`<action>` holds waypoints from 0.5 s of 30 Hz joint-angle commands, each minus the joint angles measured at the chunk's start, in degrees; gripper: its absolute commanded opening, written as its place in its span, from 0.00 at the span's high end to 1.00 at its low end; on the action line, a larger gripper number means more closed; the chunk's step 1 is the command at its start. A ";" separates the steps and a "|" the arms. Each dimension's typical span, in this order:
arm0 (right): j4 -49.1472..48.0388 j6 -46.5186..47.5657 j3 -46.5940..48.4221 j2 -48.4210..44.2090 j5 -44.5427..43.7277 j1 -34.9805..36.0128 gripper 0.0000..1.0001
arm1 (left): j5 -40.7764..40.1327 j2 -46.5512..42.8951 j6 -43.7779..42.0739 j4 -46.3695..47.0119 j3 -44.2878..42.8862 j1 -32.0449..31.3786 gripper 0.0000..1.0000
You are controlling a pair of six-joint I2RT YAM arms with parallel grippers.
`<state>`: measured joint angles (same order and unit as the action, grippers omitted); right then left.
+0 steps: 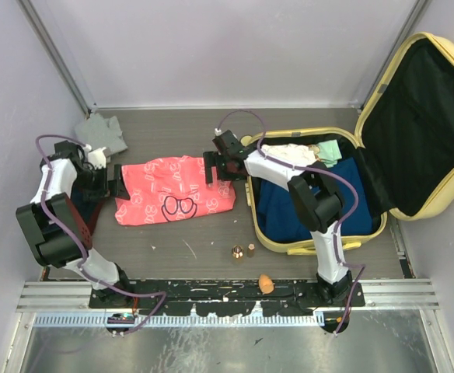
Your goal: Pack the luggage
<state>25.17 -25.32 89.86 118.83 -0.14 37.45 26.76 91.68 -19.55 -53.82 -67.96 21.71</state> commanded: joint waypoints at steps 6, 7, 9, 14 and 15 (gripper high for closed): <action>2.01 -2.41 4.09 4.35 -6.24 0.39 0.00 | 2.13 7.77 7.64 6.30 -2.20 -0.17 0.00; 1.88 -2.38 4.35 4.91 -5.56 0.35 0.00 | 2.23 8.90 8.01 7.40 -2.74 -0.16 0.00; 1.59 -2.32 4.67 5.86 -3.94 0.43 0.00 | 2.28 11.25 8.49 7.76 -3.80 -0.45 0.02; -0.13 -3.48 4.81 8.10 2.42 0.49 0.02 | 1.77 15.42 8.83 8.58 -4.63 -1.58 0.06; -0.78 -3.78 4.65 8.45 4.37 0.51 0.04 | 1.86 15.91 8.83 8.64 -4.70 -3.41 0.08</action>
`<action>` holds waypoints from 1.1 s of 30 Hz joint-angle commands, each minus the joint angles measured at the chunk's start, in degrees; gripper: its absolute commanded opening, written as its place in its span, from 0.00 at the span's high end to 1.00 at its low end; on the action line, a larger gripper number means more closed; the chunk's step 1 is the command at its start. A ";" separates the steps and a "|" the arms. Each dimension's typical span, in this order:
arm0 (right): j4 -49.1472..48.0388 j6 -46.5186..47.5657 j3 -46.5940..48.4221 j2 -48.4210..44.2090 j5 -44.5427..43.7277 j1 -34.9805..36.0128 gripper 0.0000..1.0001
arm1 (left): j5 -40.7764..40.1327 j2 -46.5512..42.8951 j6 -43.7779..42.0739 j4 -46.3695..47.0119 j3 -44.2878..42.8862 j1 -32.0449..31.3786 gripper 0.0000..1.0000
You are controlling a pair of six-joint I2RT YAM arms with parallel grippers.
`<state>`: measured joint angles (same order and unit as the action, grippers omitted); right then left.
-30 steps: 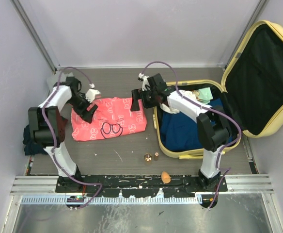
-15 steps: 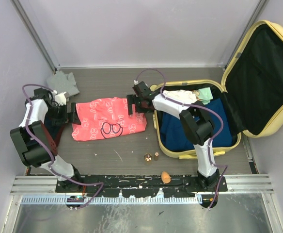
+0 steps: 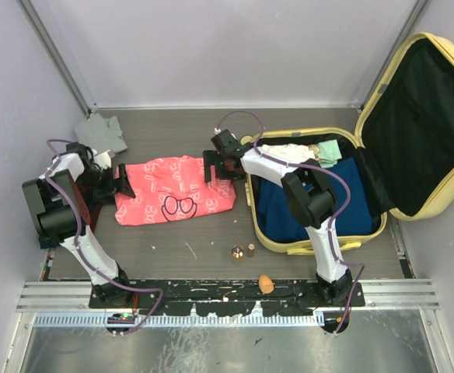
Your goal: Pack the luggage
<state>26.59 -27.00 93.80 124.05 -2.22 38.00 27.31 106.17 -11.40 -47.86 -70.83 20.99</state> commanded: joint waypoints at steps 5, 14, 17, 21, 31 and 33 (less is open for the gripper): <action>-5.39 -3.69 0.97 4.98 10.97 0.34 0.19 | 1.75 3.90 0.76 3.29 -1.92 -6.75 0.25; -9.20 -3.12 4.21 8.92 16.64 1.69 0.54 | 4.20 6.59 1.44 2.65 -1.53 -10.80 0.72; -9.79 -2.06 5.48 7.52 19.71 1.79 0.74 | 5.88 5.16 2.50 2.37 -1.50 -11.15 0.90; -10.11 0.02 7.72 3.26 20.89 1.37 0.99 | 9.32 0.64 3.47 1.58 -2.13 -11.08 1.00; -8.92 2.87 4.58 -13.11 21.88 -2.65 0.99 | 21.91 -16.00 4.88 -1.27 -3.32 -11.49 1.00; -8.40 3.43 3.13 -16.42 22.60 -3.96 0.99 | 23.25 -18.36 6.13 -1.12 -4.16 -11.96 1.00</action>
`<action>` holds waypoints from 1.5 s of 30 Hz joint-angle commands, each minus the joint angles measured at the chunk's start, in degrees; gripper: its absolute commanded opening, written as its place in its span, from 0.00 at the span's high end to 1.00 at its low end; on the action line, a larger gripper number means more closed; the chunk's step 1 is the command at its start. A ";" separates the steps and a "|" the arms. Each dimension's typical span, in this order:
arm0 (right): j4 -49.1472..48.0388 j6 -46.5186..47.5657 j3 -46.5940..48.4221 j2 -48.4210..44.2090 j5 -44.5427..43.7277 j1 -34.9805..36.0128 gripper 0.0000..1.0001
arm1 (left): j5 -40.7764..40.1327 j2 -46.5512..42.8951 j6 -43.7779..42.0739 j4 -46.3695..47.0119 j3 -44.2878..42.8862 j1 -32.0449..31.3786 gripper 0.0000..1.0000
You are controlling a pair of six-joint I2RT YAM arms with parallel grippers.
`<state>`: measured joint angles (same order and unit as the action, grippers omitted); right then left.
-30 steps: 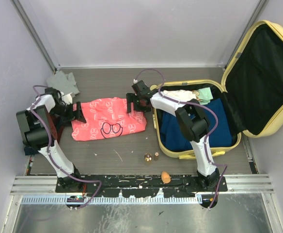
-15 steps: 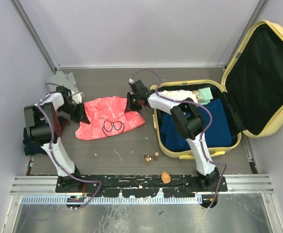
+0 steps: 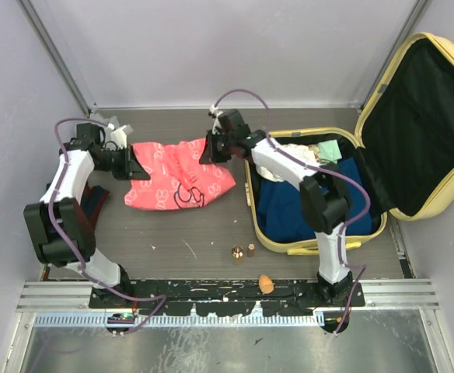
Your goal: Pack the luggage
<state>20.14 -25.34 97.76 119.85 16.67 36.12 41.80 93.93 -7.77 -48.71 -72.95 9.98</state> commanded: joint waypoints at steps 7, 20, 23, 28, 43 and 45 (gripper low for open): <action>2.75 3.84 -3.10 -22.35 4.67 -7.40 0.99 | 10.76 -12.01 10.88 6.25 -6.00 -6.90 1.00; 23.77 21.25 -11.13 -45.78 3.82 -35.91 1.00 | -3.37 -6.90 27.62 29.42 -12.82 -43.50 1.00; 24.95 27.67 -10.07 -46.10 4.25 -43.53 1.00 | -6.01 0.68 29.65 31.92 -18.45 -49.40 1.00; 24.55 35.48 -9.84 -41.80 6.90 -53.07 1.00 | -9.17 11.95 32.68 35.33 -25.24 -54.71 1.00; 12.09 35.21 -19.13 -28.71 10.55 -56.73 0.99 | -16.29 20.67 29.60 35.62 -22.11 -53.39 1.00; 12.00 35.82 -20.20 -28.42 8.79 -56.69 0.93 | -16.22 20.32 29.31 34.68 -21.77 -52.38 0.80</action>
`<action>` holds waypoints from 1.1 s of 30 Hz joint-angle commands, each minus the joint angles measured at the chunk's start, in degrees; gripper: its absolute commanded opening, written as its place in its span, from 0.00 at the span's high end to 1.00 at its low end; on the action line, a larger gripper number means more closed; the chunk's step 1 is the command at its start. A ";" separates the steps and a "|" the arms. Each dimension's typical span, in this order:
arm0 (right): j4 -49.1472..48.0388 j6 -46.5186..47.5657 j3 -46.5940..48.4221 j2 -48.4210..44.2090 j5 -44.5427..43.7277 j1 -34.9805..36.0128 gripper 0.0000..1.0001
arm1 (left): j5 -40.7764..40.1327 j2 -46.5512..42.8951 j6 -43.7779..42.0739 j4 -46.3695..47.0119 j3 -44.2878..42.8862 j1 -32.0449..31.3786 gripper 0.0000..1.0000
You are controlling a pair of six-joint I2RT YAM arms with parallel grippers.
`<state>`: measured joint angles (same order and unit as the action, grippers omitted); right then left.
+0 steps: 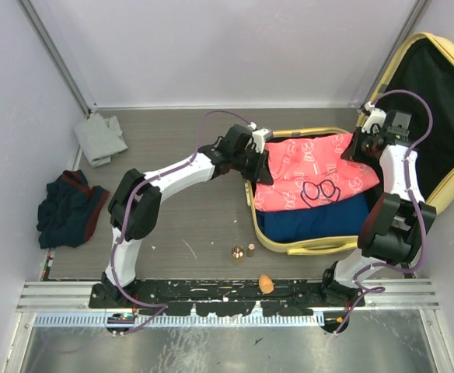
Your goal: Pack the luggage
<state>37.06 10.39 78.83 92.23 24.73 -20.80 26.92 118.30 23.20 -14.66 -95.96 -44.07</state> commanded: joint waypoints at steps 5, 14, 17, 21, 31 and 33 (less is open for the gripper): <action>-0.85 5.27 2.63 -0.92 -1.91 0.03 0.31 | -2.08 -5.97 -5.91 -3.84 -3.18 4.19 0.35; 8.02 13.08 16.28 -2.14 1.61 -0.16 0.04 | -6.32 -14.38 -14.91 -13.45 -3.60 7.57 0.05; 10.52 17.19 18.71 -3.64 9.73 0.23 0.03 | -4.99 -18.20 -15.70 -13.35 -0.39 11.49 0.02; 12.48 19.40 19.31 -4.82 14.07 9.30 0.08 | -4.29 -21.71 -17.10 -14.92 2.06 17.21 0.02; -3.57 10.54 8.82 -1.19 4.90 33.93 0.52 | -0.86 -27.94 -19.72 -19.24 8.71 30.68 0.02; -5.99 9.48 7.46 1.00 3.83 35.66 0.56 | -1.03 -28.98 -20.46 -19.51 10.13 32.54 0.01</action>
<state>39.77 23.66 88.47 90.39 32.08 12.80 23.97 94.17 5.41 -32.58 -87.29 -14.13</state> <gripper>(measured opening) 0.470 0.983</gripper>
